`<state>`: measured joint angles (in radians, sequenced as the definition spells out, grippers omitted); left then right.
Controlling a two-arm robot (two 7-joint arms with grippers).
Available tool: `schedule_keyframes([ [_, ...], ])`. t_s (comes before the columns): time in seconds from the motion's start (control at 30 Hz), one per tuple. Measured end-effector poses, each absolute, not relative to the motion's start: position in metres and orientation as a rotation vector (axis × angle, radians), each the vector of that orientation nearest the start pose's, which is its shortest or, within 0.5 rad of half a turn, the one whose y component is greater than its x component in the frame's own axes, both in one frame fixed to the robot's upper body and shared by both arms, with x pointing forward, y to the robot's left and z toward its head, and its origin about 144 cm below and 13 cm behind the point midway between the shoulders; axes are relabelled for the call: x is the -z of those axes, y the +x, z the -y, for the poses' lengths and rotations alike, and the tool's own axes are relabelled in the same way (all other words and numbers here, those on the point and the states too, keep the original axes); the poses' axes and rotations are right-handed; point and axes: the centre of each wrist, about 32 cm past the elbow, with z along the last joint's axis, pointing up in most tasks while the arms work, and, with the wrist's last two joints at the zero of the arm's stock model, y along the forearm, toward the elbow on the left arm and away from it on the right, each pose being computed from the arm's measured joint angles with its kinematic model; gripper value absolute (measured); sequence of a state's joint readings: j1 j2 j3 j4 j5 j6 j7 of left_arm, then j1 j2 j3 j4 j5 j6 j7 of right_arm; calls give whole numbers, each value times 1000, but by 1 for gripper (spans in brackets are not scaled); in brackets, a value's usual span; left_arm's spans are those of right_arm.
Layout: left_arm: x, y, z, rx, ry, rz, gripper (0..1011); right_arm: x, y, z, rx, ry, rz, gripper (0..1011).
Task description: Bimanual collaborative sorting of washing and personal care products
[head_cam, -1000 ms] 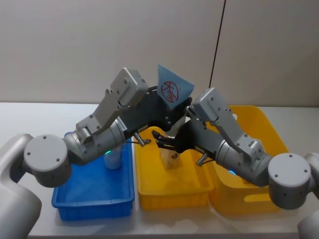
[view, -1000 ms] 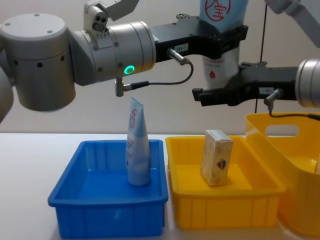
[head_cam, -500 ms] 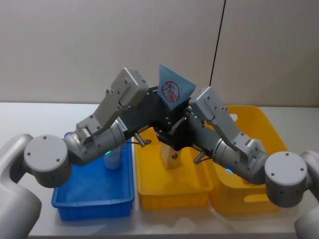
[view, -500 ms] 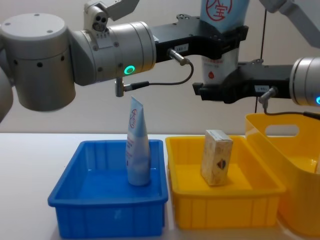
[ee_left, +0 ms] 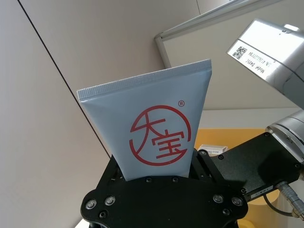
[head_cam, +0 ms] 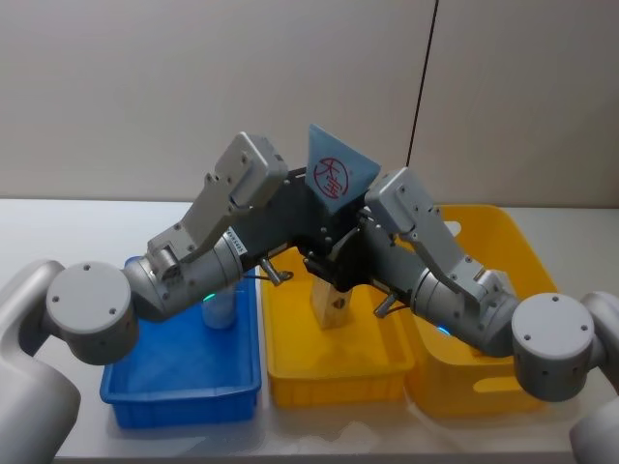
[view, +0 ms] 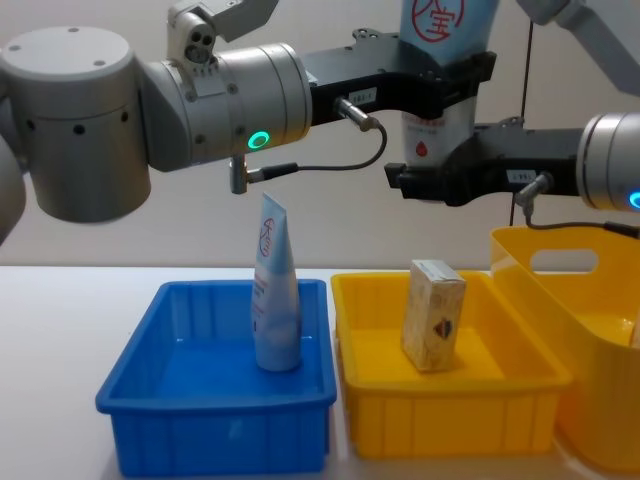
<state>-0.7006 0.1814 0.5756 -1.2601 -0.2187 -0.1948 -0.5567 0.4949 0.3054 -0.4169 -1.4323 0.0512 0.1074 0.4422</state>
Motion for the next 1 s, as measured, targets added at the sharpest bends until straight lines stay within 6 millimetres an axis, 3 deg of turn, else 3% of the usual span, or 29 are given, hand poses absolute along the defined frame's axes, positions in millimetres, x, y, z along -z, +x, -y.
schedule_keyframes([
  [0.57,-1290,600,-132,-522,-72,495,363,-1259,567,205,824,-236,359,644],
  [1.0,-1290,600,-132,-522,-72,495,754,-1259,567,205,824,-236,359,644],
])
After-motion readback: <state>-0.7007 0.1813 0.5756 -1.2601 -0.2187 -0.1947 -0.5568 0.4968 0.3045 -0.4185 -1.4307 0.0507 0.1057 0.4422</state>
